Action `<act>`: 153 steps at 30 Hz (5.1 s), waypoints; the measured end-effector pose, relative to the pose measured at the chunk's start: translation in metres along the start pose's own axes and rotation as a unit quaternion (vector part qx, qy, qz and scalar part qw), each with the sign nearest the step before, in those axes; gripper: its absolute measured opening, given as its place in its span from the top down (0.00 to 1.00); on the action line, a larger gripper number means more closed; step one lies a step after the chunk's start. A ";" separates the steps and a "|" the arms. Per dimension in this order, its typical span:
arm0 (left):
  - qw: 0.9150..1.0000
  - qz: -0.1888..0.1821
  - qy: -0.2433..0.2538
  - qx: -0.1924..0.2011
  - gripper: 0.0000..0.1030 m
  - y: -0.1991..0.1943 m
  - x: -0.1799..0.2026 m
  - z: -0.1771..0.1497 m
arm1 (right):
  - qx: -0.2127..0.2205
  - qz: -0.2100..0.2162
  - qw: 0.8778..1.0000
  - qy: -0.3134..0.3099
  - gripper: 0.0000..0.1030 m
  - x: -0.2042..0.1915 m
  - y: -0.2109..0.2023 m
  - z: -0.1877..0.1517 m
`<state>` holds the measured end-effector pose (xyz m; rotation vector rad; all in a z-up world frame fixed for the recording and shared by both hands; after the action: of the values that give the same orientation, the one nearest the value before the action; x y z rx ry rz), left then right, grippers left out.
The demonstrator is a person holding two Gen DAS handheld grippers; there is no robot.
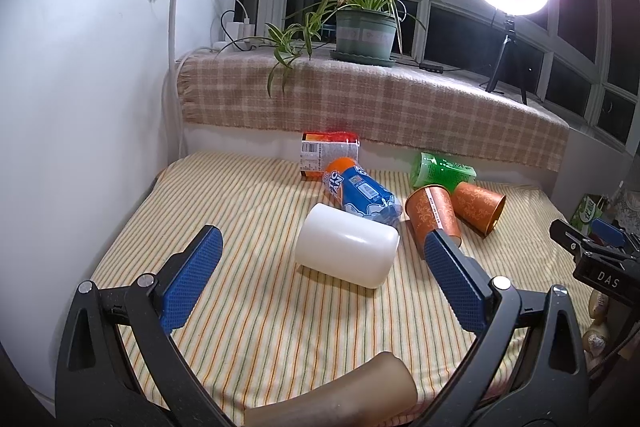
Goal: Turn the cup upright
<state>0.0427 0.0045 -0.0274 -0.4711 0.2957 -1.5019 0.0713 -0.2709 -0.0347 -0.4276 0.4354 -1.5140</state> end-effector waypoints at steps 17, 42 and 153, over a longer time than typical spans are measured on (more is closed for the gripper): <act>1.000 0.003 -0.002 -0.002 0.01 0.002 0.000 -0.005 | -0.001 0.002 1.000 -0.009 0.00 -0.010 0.007 0.002; 0.998 0.043 -0.031 -0.016 0.01 -0.007 -0.048 -0.006 | -0.107 0.136 0.983 -0.060 0.00 -0.099 0.108 0.045; 0.933 -0.225 -0.106 -0.260 0.08 0.084 0.120 -0.041 | -0.207 0.170 0.939 0.216 0.15 0.090 0.051 -0.086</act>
<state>0.1042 -0.1192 -0.0909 -1.1813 0.4363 -1.7941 0.0706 -0.3598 -0.1359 -0.3194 1.1306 -1.1665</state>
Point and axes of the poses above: each gripper's, at about its wrist camera, not at the fingertips, and y roughly the way its jaws point, x to its right, z to its top, the point moved 5 cm from there along y, roughly the way its jaws point
